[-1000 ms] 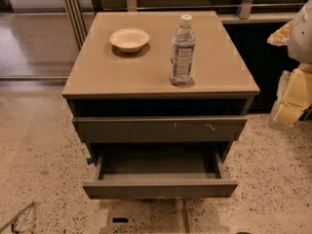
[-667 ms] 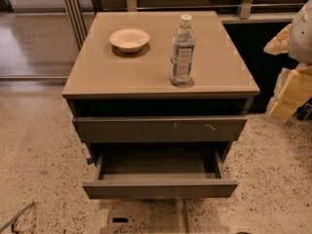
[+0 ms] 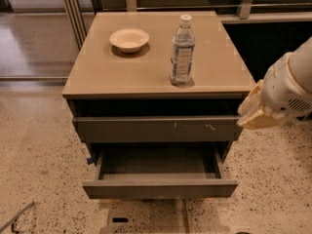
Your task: Close middle drawer
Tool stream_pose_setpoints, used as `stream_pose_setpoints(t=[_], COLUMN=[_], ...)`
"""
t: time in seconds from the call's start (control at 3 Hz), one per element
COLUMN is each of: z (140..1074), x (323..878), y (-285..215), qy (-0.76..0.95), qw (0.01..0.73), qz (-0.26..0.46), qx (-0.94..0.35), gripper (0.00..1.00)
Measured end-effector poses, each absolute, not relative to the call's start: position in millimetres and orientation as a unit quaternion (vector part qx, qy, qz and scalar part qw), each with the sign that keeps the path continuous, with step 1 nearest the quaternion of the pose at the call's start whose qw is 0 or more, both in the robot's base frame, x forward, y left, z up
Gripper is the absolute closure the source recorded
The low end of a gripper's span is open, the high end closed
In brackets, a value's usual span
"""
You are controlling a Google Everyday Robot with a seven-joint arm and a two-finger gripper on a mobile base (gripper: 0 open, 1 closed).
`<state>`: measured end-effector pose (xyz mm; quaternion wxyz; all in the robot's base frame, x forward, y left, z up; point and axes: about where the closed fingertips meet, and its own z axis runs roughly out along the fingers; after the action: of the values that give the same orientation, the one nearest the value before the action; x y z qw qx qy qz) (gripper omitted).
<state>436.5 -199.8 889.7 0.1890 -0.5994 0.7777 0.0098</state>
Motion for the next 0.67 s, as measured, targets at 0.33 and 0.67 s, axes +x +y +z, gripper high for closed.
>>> stream_pose_setpoints(t=[0.33, 0.67], z=[812, 793], x=[432, 432], y=[-184, -178], qy=[0.779, 0.778], qw=[0.172, 0.183], qz=[0.057, 0.077], qx=[-0.6, -0.596], gripper=[0.89, 1.0])
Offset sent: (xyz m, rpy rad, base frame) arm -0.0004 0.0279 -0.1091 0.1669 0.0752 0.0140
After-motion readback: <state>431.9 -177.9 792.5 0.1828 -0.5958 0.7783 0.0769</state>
